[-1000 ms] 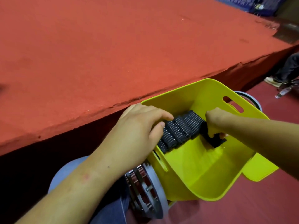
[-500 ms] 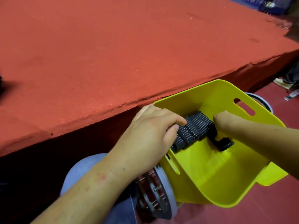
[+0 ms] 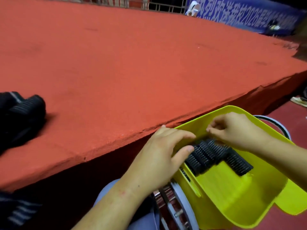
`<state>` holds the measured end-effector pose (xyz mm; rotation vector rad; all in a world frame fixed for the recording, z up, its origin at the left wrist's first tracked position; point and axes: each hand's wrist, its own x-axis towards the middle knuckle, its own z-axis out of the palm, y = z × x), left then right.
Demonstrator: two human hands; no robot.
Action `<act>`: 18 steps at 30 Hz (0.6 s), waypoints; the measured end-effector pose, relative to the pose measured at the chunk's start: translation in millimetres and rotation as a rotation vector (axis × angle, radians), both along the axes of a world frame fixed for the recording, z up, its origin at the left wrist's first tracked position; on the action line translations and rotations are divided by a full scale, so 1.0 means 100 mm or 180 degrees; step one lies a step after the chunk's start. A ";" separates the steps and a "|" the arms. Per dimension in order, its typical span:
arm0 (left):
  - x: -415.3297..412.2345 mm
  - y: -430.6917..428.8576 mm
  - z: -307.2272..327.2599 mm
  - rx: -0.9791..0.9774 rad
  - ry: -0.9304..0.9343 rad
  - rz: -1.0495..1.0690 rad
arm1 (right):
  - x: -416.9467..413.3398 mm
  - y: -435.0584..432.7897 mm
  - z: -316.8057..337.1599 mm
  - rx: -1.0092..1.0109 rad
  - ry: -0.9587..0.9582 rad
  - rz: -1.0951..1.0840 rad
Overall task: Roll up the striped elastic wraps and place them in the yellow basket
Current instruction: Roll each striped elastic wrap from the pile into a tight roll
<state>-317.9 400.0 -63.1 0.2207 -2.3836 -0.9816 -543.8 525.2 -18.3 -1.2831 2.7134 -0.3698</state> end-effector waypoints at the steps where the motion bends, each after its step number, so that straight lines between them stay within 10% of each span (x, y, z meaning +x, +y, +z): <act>1: 0.08 -0.07 0.03 -0.0010 0.0088 0.0087 | 0.13 -0.05 0.09 -0.0100 -0.0087 0.0114; 18: 2.37 -1.14 -0.28 0.0219 -0.0026 0.2346 | 2.38 -1.48 0.04 -0.1752 -0.3318 0.0983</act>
